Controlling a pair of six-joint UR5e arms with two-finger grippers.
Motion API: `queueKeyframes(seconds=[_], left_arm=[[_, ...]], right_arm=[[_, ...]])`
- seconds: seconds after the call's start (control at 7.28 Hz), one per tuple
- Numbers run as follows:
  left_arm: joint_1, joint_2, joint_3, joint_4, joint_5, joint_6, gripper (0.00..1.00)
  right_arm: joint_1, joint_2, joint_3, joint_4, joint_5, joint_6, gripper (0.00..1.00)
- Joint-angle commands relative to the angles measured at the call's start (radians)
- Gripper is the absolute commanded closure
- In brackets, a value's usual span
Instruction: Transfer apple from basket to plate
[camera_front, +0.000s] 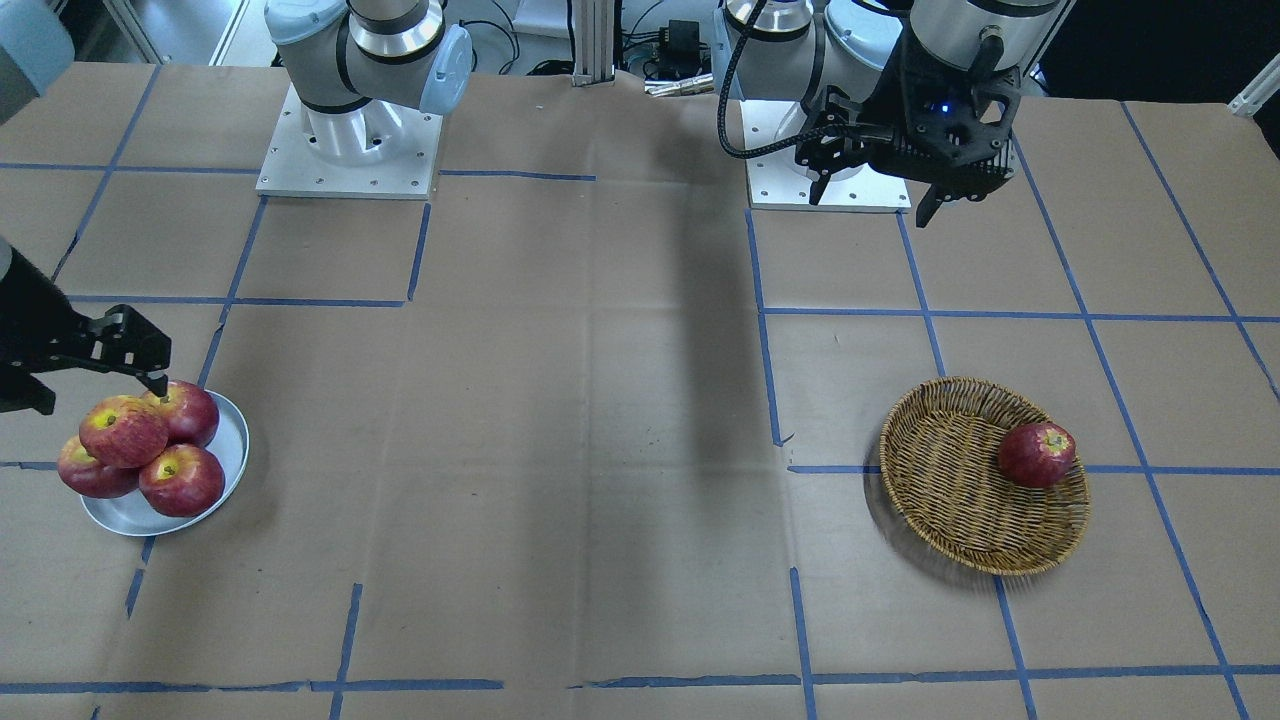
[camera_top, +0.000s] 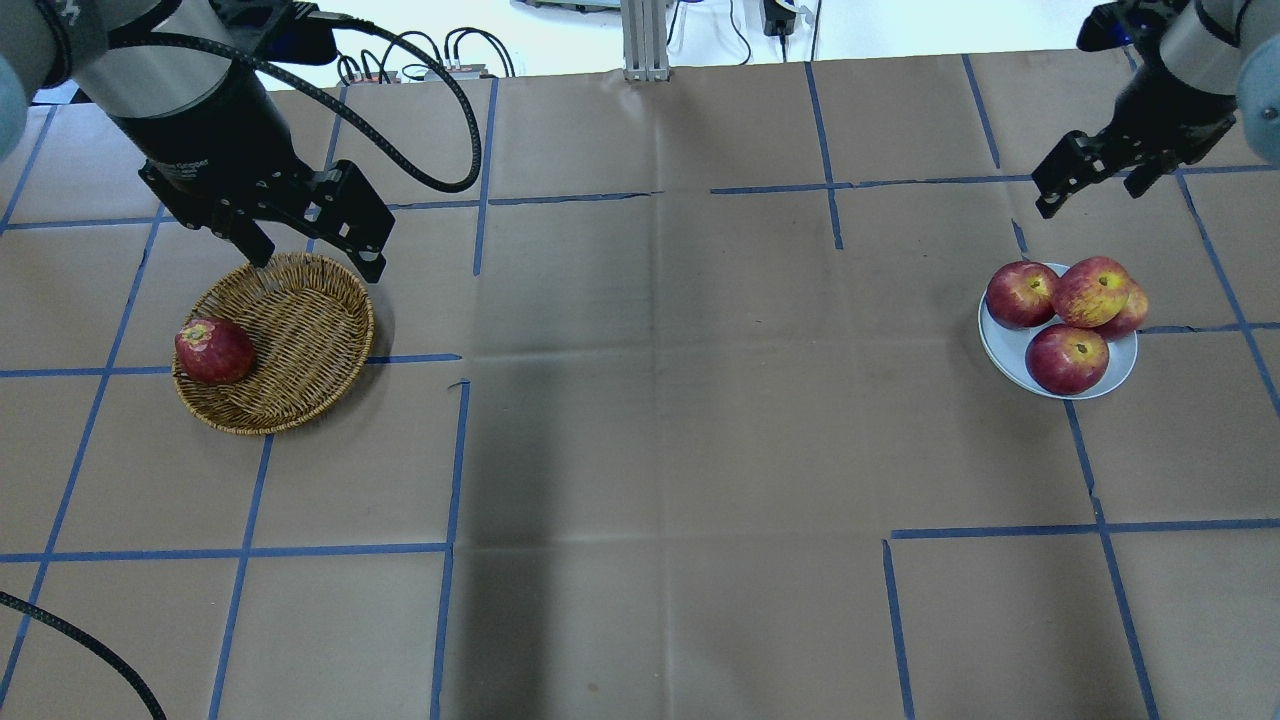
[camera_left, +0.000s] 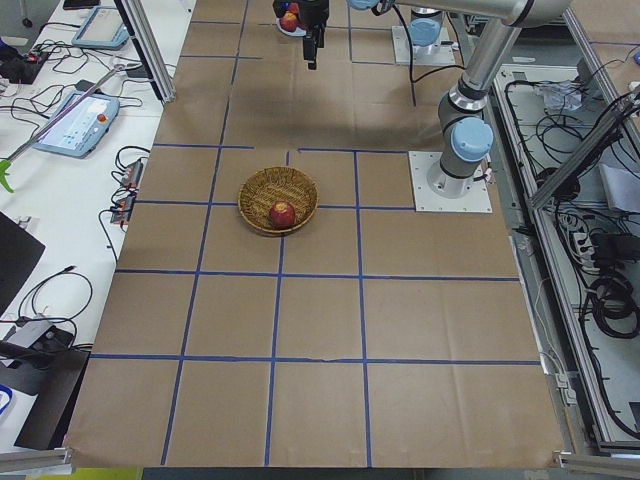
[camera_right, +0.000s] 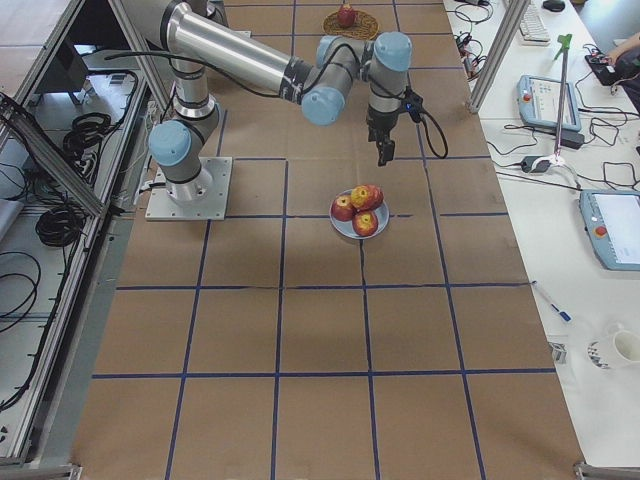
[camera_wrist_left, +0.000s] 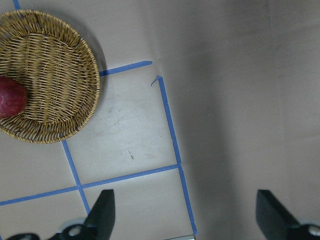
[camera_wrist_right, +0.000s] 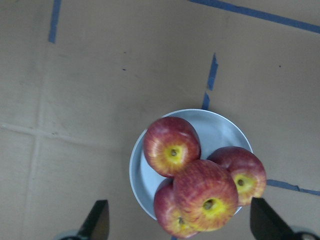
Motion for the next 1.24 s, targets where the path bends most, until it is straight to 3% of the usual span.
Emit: queueKeyframes(seconds=[0.0, 0.27, 0.55, 1.1], left_arm=[[0.000, 0.000, 0.000, 0.000, 0.000, 0.000, 0.01], [0.000, -0.002, 0.000, 0.000, 0.003, -0.001, 0.01], [0.000, -0.002, 0.000, 0.000, 0.003, -0.001, 0.01], [0.000, -0.002, 0.000, 0.000, 0.005, -0.001, 0.01]], right_arm=[[0.160, -0.089, -0.024, 0.129, 0.000, 0.272, 0.00], [0.250, -0.123, -0.008, 0.199, 0.000, 0.358, 0.00], [0.252, -0.165, 0.050, 0.189, 0.000, 0.379, 0.00], [0.256, -0.179, 0.043, 0.187, -0.008, 0.427, 0.00]])
